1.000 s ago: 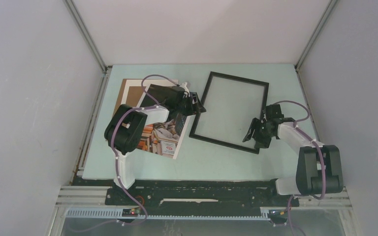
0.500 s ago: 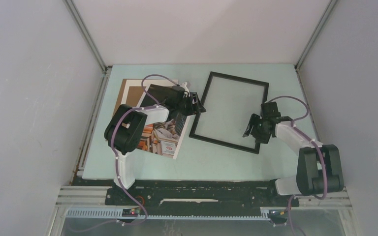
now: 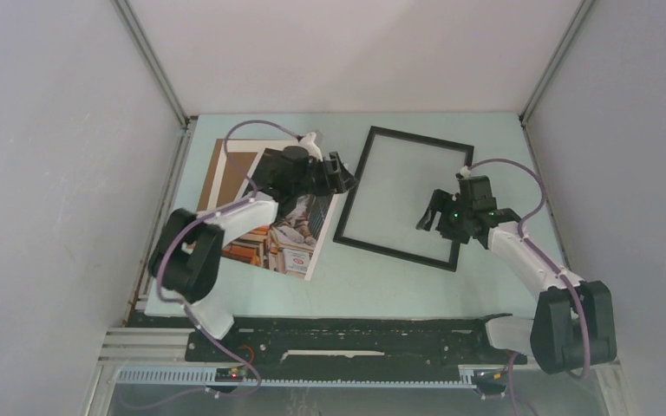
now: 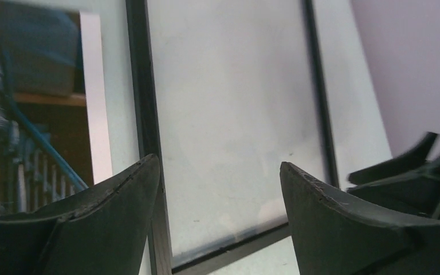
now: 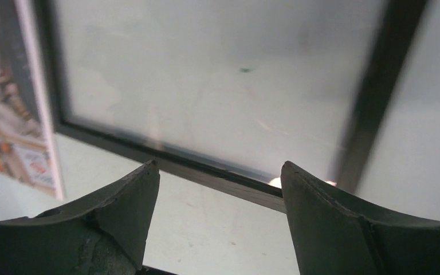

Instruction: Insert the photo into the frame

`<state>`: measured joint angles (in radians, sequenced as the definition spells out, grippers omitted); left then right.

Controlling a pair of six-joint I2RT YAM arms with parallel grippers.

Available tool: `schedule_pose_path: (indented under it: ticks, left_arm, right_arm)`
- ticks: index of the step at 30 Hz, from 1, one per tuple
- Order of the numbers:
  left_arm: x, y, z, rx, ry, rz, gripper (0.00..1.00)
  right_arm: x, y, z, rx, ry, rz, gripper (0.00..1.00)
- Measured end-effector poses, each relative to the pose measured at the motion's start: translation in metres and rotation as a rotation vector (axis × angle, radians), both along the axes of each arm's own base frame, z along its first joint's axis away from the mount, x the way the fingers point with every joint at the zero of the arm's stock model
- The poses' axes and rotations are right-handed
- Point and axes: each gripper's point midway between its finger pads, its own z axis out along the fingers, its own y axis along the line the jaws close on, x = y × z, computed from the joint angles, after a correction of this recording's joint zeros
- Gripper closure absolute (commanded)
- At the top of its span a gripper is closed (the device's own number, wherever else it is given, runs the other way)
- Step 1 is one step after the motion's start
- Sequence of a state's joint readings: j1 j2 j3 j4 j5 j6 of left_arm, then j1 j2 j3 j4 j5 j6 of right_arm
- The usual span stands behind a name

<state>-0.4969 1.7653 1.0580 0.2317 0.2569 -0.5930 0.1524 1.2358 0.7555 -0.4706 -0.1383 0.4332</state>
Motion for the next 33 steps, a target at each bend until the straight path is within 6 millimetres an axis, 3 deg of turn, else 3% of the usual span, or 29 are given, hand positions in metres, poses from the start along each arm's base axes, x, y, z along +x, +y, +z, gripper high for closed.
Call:
schedule_pose_path:
  ticks: [4,8,15,19,22,25,28,30,33]
  left_arm:
    - [-0.012,0.026,0.062,-0.041,-0.119,0.050,0.16]
    - [-0.027,0.094,0.095,-0.081,-0.156,0.208,0.15]
    - [-0.042,0.243,0.066,-0.132,0.022,0.661,0.12]
    - [-0.045,0.300,0.047,-0.121,0.096,0.843,0.12]
    - [-0.041,0.314,0.027,-0.100,0.169,0.887,0.14]
    - [-0.024,0.311,0.007,-0.101,0.242,0.857,0.14]
    - [-0.006,0.312,-0.008,-0.093,0.282,0.847,0.13]
    - [0.001,0.317,-0.012,-0.072,0.286,0.859,0.13]
    - [0.013,0.335,-0.006,0.008,0.263,0.881,0.13]
  right_arm:
    - [0.014,0.046,0.011,0.110,-0.065,0.104,0.17]
    - [0.040,0.118,0.015,0.222,-0.097,0.210,0.19]
    - [0.095,0.264,0.031,0.431,-0.142,0.358,0.23]
    - [0.129,0.320,0.033,0.473,-0.149,0.424,0.23]
    - [0.155,0.336,0.028,0.475,-0.146,0.434,0.23]
    - [0.182,0.339,0.019,0.474,-0.130,0.432,0.23]
    - [0.222,0.343,0.015,0.480,-0.156,0.434,0.24]
    - [0.242,0.344,0.011,0.486,-0.170,0.436,0.24]
    - [0.254,0.337,-0.003,0.479,-0.157,0.421,0.22]
